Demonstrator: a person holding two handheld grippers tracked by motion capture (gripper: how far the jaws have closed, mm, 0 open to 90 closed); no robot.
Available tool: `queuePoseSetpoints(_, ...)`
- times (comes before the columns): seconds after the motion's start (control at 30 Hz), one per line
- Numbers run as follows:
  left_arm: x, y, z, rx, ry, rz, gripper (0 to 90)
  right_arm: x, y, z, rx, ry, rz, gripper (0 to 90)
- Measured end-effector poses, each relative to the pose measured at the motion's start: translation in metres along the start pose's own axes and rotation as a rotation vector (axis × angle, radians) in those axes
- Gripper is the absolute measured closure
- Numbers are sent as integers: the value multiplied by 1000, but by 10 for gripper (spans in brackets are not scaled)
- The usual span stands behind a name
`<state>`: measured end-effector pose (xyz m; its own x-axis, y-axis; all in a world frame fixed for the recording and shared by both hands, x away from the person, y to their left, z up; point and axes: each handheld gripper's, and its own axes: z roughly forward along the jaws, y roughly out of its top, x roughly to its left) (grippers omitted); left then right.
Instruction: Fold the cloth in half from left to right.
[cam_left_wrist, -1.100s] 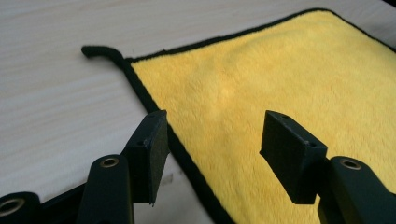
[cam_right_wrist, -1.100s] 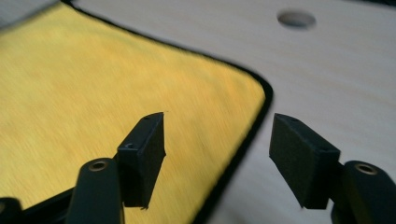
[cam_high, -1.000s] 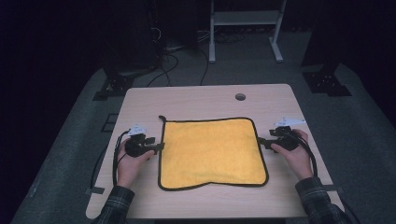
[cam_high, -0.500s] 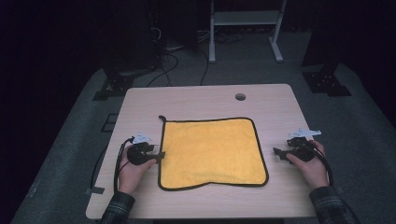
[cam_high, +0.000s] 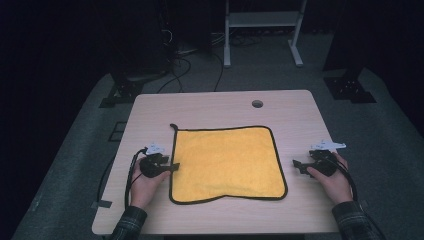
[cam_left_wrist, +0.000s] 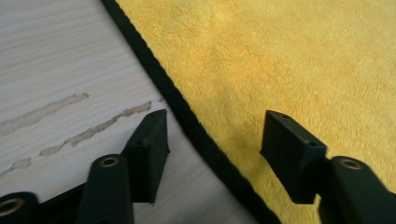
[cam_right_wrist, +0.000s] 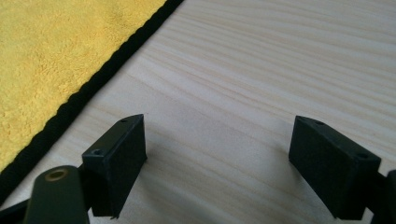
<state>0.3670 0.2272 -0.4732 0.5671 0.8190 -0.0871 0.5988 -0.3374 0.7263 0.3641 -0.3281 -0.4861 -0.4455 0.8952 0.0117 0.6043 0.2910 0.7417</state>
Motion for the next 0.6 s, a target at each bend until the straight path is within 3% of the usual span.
queuePoseSetpoints(0.2, -5, 1, 6, -29, 22, 7, 549, 0, 0, 0, 1, -1, 3, 176)
queuePoseSetpoints(0.43, 1, -1, 8, -69, 24, -50, 799, 0, 0, 0, 1, 1, 0, 176)
queuePoseSetpoints(0.47, 1, -1, 8, -69, 24, -50, 824, 0, 0, 0, 1, 1, 0, 176)
queuePoseSetpoints(0.5, 1, 0, 10, -76, 9, -75, 850, 0, 0, 0, 1, 1, 1, 176)
queuePoseSetpoints(0.6, 1, 0, 10, -70, 10, -74, 861, 0, 0, 0, 1, 1, 0, 176)
